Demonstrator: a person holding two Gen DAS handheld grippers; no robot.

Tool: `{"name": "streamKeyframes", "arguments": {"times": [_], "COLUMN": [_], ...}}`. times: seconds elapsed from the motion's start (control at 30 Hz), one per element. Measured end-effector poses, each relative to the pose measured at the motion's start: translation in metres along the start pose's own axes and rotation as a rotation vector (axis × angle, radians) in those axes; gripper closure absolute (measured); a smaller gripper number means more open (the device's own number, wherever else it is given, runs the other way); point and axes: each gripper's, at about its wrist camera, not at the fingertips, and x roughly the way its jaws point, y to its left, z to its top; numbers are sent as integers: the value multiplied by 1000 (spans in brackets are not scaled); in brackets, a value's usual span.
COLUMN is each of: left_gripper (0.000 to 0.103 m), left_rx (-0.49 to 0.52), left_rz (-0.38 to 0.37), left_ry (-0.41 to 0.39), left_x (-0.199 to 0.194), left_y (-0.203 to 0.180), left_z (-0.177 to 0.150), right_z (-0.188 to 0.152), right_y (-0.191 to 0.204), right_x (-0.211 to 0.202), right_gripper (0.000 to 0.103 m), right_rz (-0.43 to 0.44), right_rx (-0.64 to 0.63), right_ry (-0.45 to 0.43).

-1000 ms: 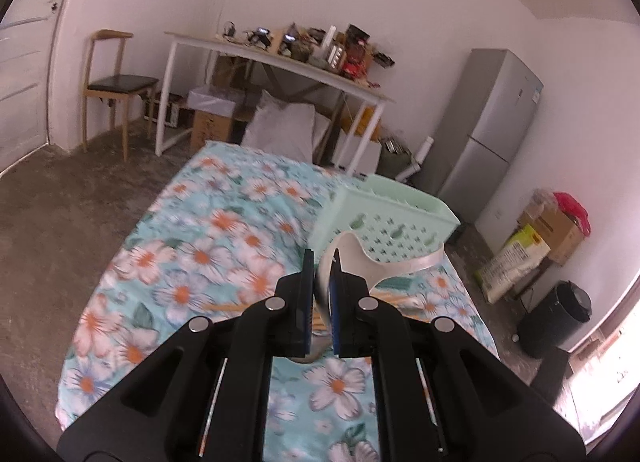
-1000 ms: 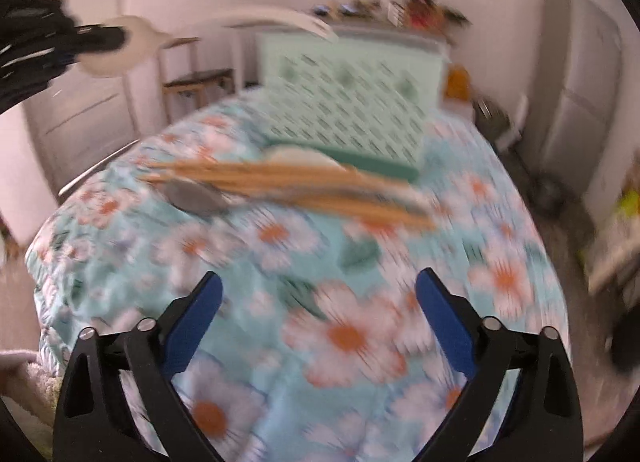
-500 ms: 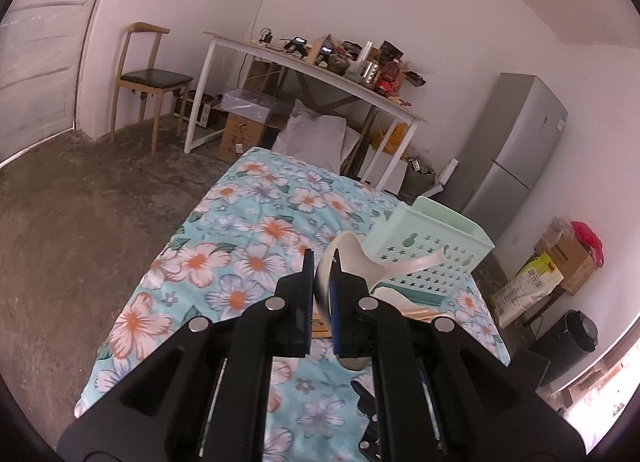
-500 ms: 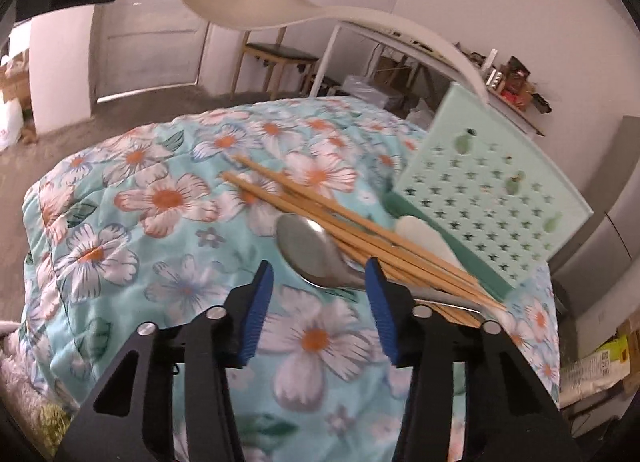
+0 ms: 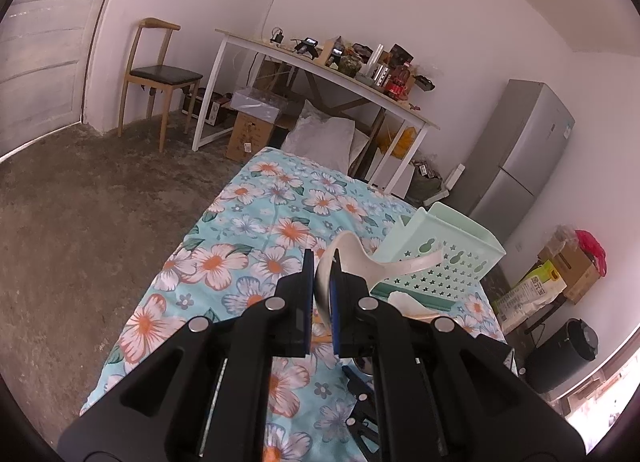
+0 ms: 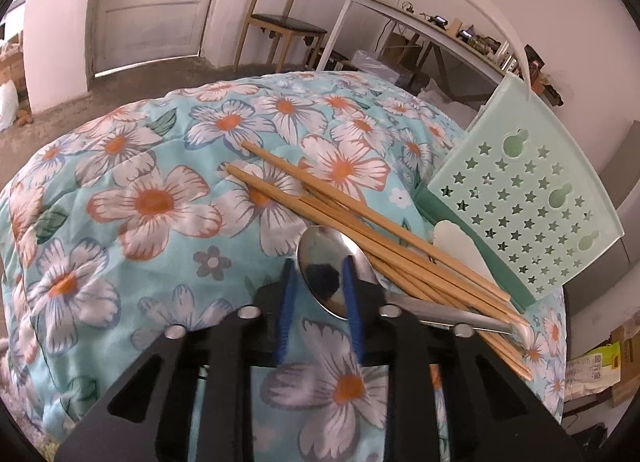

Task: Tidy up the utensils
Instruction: 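Lift the white spoon with the left gripper while the right gripper grasps the steel spoon, then lower the white spoon into the caddy and open the left gripper while the right lifts the steel spoon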

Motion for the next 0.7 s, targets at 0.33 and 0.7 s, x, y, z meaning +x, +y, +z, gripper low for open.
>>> {"name": "streamKeyframes", "arguments": {"times": [0.33, 0.7], "left_gripper": [97, 97], "left_rx": [20, 46], "left_rz": [10, 32], "left_ry": [-30, -72], "left_x": [-9, -19], "left_y": [-5, -15], "left_z": [8, 22], "right_z": [-4, -12], "right_y": [-19, -80], "right_x": [-34, -98], "right_gripper": [93, 98], "right_rz": [33, 151], "right_rx": [96, 332], "right_ry": [-63, -189]}}
